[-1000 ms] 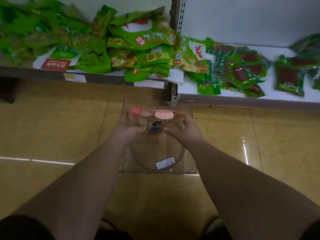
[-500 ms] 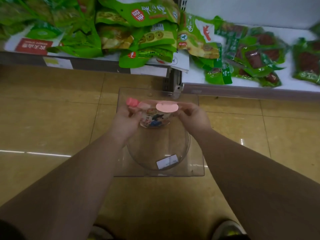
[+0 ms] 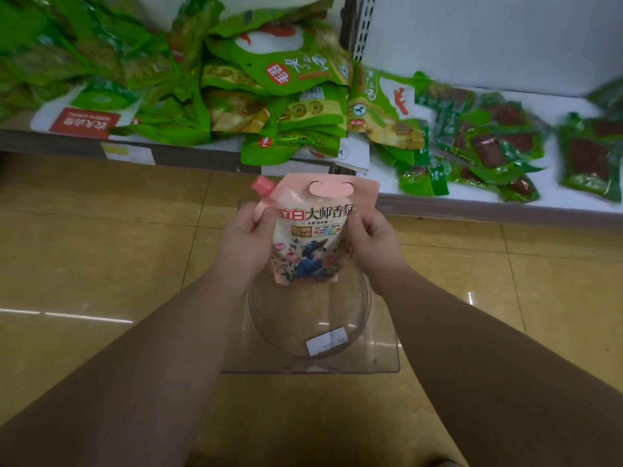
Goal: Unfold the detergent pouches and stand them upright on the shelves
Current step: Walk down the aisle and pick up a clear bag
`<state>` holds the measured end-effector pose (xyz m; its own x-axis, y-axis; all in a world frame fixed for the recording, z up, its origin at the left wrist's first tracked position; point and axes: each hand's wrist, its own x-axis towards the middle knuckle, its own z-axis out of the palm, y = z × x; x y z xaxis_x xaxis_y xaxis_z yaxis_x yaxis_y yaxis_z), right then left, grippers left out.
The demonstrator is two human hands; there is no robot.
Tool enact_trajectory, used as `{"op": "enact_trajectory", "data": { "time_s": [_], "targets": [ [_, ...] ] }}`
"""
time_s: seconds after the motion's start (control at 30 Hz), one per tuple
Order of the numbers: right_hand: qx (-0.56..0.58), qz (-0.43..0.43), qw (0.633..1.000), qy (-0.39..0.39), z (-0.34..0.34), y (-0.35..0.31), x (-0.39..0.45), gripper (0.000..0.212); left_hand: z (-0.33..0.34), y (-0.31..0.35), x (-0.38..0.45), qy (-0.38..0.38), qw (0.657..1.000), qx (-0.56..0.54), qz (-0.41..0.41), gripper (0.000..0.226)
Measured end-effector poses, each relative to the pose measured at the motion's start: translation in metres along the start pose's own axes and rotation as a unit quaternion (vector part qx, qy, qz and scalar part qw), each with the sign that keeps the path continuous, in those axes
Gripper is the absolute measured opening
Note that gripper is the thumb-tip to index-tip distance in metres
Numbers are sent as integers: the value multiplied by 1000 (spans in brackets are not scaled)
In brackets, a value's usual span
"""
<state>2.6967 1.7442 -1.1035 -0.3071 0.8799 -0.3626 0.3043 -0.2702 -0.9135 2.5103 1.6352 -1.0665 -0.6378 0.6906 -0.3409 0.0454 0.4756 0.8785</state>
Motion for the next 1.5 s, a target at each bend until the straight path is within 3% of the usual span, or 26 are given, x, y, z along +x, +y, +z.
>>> {"op": "enact_trajectory", "data": {
  "time_s": [0.23,0.53,0.67,0.97,1.23,1.37,1.5],
  "targets": [
    [14,-12,1000,15,-4,-11,-22,28,4,13,-27,12,998,-51,17,26],
    [-44,-39,991,118,1,-26,-64,35,9,26,-55,11,984,-165,-66,26],
    [-35,-40,991,123,5,-26,-72,33,10,26,-66,11,973,-203,-112,22],
    [-5,-6,993,121,3,-51,-83,34,1,50,-71,38,971,-206,-113,18],
    [-34,-22,991,127,-22,-165,-124,29,-37,150,-109,40,972,-204,-111,22],
    [-42,-27,993,109,-43,-266,-165,30,-72,240,-145,53,973,-200,-105,17],
    [-89,-58,989,101,-60,-371,-209,32,-120,324,-181,63,974,-195,-93,31]
  ]
}}
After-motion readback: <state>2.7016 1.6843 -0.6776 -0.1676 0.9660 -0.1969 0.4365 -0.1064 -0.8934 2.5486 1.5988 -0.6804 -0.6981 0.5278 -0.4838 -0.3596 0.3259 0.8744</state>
